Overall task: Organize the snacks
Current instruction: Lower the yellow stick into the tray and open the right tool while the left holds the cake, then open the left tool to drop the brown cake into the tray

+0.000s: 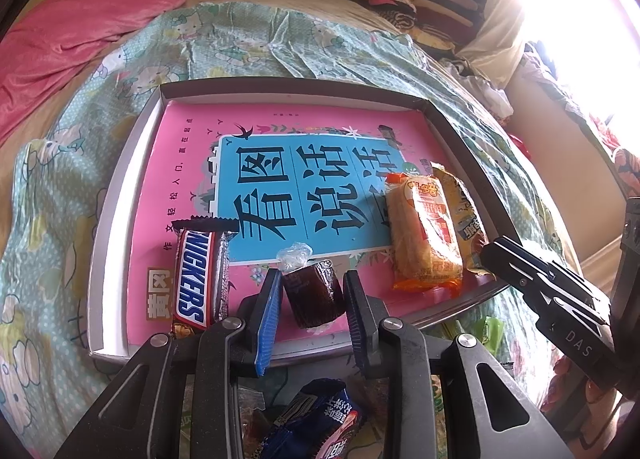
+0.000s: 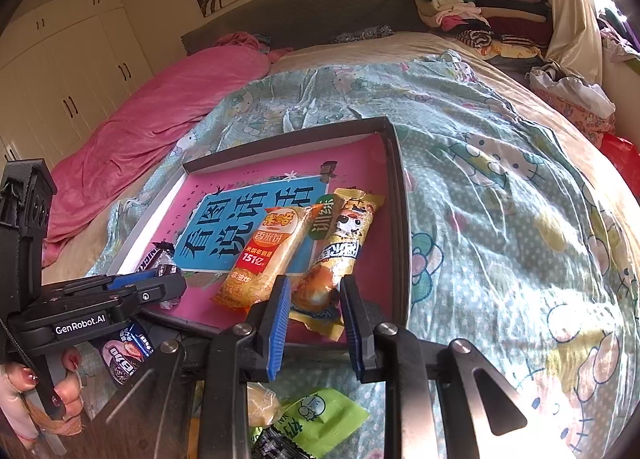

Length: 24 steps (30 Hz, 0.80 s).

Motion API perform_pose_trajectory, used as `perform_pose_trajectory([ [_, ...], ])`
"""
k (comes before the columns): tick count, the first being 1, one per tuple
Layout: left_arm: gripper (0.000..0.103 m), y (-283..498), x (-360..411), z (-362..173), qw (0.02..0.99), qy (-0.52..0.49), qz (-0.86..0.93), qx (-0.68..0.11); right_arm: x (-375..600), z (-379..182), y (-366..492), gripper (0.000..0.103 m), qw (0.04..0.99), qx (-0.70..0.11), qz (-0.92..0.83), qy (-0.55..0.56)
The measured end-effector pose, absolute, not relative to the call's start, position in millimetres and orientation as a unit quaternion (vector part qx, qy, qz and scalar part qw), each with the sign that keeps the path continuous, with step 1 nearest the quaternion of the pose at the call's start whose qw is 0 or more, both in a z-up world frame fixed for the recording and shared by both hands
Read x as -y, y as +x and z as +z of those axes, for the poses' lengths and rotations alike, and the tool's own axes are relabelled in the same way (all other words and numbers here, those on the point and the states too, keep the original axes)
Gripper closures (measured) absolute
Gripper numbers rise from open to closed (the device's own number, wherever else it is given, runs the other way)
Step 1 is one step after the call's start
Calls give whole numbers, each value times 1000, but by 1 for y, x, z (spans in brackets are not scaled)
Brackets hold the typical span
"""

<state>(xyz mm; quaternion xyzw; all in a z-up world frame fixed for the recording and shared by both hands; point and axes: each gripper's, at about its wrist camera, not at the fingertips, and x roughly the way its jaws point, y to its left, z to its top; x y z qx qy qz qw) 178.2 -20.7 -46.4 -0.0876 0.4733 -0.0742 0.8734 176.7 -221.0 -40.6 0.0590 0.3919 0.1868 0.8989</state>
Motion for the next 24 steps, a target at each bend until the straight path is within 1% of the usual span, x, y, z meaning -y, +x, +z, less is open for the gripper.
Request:
perform_pose_trajectory([
  [3,71,178,21,-46,873,-86,-73,-475,220,-39,175,77,899,-389,190,58],
  [6,66,178,22,-45,873,-88,-77,-474,219,-38,174,77,900,-387,193,58],
  [8,61,178,23,-43,873,-87,-78,-473,219,-38,174,77,900,-386,193,58],
  [16,54,175,25,-40,874,-82,-83,-471,221,-36,173,76,901,-382,195,62],
  [17,54,175,25,-39,875,-82,-83,-471,221,-36,173,75,901,-381,196,62],
  [19,51,174,24,-37,876,-82,-83,-468,221,-35,172,70,902,-379,198,63],
  [22,45,172,22,-33,879,-85,-83,-462,220,-33,171,68,902,-375,202,61],
  [24,43,170,20,-30,881,-86,-81,-457,219,-32,170,65,903,-373,204,61],
])
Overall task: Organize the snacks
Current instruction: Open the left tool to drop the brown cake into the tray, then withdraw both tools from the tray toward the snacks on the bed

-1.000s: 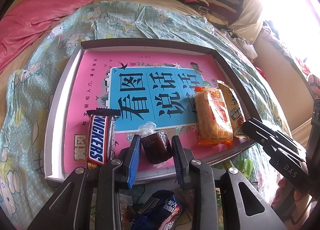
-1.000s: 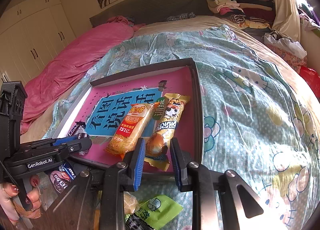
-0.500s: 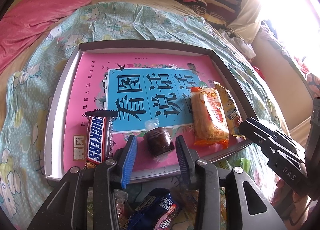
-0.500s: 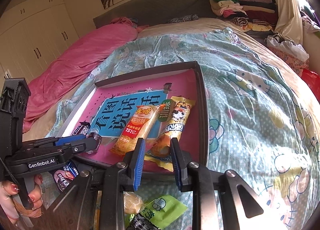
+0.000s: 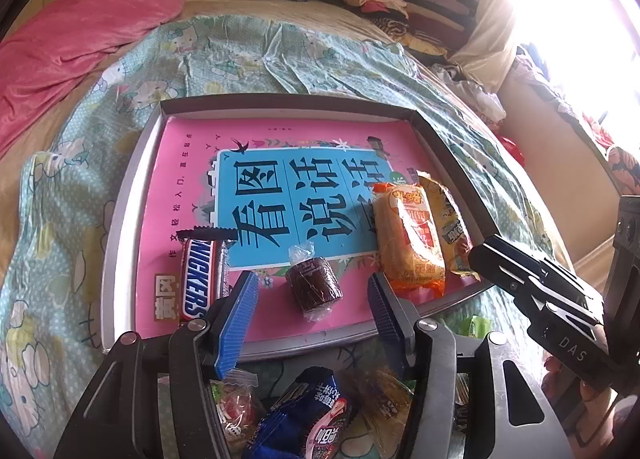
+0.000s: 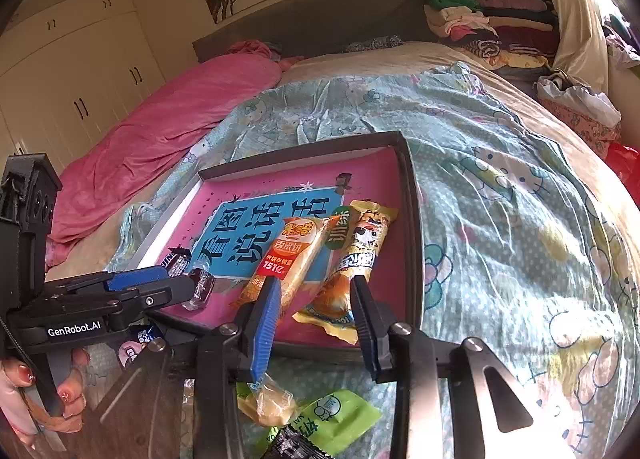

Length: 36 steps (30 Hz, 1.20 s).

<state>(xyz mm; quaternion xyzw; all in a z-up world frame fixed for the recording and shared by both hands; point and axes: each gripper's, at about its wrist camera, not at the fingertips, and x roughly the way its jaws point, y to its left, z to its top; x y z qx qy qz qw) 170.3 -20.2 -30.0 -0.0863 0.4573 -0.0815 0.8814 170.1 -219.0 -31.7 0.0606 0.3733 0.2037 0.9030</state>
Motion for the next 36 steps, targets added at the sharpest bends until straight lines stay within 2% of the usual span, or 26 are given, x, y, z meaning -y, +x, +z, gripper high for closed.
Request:
perform_pose_trajectory([
  [3,38,168,18,-27,885,-83,-73,-452,219,-30,169,59,904,-370,204,61],
  [10,29,161,7,-21,892,-95,-65,-438,221,-27,167,57,906,-367,203,62],
  [36,25,139,-29,8,899,-112,-62,-418,221,-11,153,44,918,-331,213,50],
])
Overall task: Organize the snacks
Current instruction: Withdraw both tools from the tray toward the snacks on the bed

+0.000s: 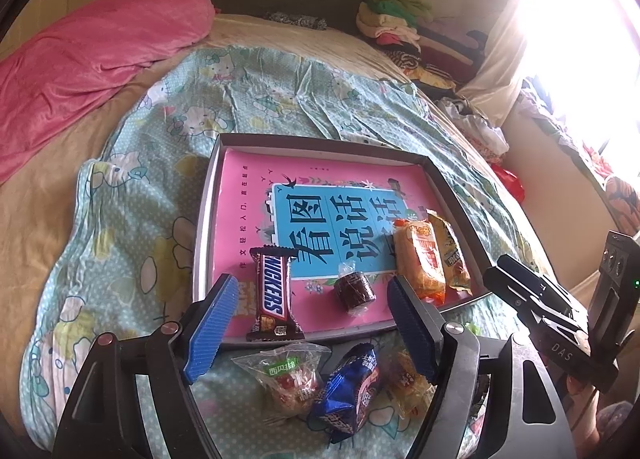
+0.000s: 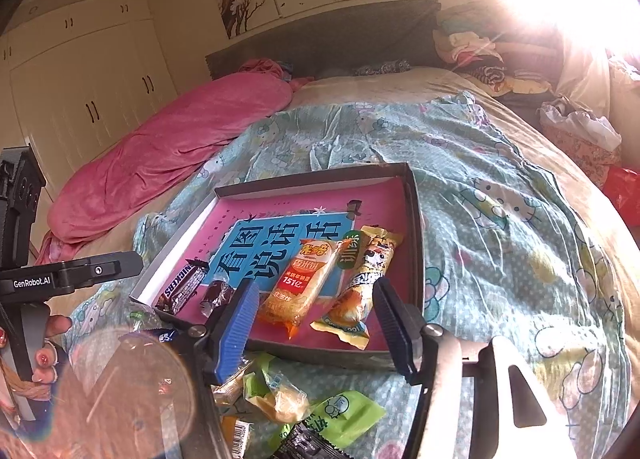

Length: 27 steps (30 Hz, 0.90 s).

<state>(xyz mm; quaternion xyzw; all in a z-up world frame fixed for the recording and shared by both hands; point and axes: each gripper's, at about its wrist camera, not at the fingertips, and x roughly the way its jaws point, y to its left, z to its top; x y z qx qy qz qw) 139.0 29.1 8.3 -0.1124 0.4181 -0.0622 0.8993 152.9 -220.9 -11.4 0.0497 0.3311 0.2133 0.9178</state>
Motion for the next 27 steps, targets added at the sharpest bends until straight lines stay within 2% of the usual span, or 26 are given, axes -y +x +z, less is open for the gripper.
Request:
perform_pose_trajectory([
  [27,25,108,-7,-4,892,-84,-78,-437,216,-6,132,42,918,-323,227,31],
])
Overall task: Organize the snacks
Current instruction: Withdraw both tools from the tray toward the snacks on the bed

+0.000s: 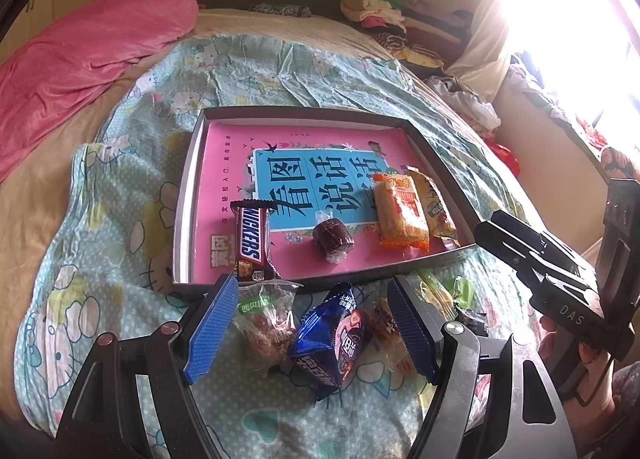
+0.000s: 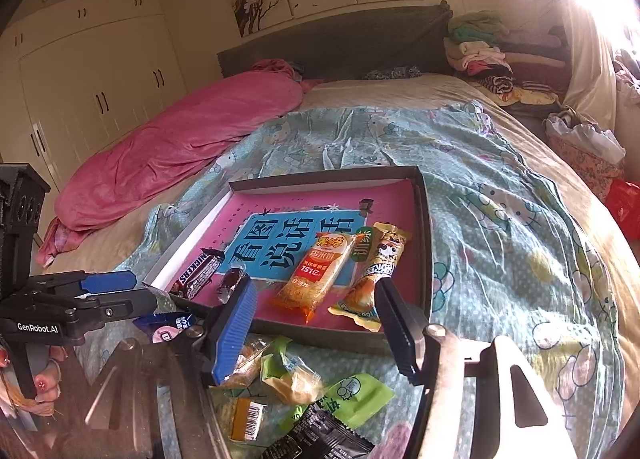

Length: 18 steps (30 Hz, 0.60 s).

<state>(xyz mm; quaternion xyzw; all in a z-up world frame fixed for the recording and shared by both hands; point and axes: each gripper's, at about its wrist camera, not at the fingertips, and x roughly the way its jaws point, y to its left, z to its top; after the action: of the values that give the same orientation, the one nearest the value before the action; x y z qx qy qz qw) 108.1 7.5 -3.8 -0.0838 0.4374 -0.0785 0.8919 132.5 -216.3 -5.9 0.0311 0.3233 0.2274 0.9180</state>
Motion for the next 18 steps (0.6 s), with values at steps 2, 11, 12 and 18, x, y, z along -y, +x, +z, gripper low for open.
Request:
perform_pose_trajectory([
  [2,25,108,-7,-5,890,-85,-78,-440,216,-6,132,42,917,-324,229,30],
  [11,25,103,-7,-12,884,-82,-81,-453,214,-8,127,42,912,-334,236,28],
  [12,25,102,-6,-13,883,-82,-81,-454,213,-8,127,42,911,-336,236,28],
  [18,25,98,-4,-17,879,-79,-82,-462,209,-11,124,42,907,-346,239,17],
])
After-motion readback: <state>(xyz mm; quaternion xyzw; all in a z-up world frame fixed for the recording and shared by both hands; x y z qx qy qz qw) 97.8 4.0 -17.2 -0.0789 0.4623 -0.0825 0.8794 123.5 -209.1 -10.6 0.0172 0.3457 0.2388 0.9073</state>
